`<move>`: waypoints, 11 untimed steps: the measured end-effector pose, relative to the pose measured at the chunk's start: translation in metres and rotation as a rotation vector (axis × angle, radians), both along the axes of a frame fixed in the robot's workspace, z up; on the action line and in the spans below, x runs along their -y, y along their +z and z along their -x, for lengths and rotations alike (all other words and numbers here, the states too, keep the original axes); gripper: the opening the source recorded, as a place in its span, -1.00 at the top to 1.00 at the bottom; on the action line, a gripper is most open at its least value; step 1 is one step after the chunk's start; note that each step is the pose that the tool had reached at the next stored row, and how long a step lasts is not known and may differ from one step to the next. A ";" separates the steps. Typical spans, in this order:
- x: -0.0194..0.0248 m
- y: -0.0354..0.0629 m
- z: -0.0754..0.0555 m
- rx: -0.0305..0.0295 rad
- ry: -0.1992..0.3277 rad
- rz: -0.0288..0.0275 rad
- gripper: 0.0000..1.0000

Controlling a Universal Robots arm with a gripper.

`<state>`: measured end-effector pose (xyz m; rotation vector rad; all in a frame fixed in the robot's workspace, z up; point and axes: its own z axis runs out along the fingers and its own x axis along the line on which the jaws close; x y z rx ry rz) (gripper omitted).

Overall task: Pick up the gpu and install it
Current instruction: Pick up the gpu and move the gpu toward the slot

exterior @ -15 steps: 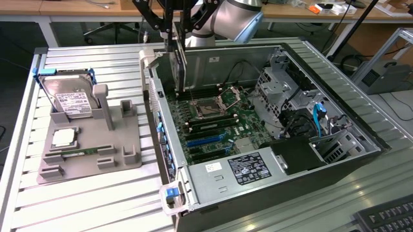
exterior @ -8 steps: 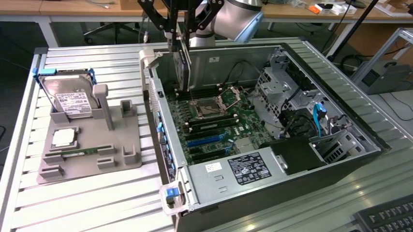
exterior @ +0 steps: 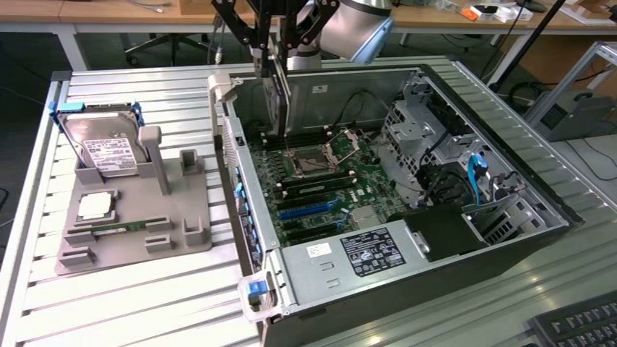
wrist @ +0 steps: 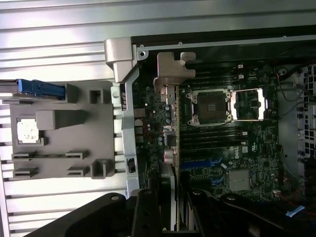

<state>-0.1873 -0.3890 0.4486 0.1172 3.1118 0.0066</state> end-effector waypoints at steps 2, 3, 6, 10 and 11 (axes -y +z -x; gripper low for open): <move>0.0000 0.0000 -0.002 0.0000 0.000 0.0011 0.47; 0.0000 0.0000 -0.002 0.0000 0.000 0.0014 0.47; 0.0000 0.0000 -0.004 0.0000 0.000 0.0022 0.47; 0.0001 -0.0001 -0.006 0.0001 0.000 0.0029 0.47; 0.0002 -0.0001 -0.007 0.0000 0.000 0.0033 0.47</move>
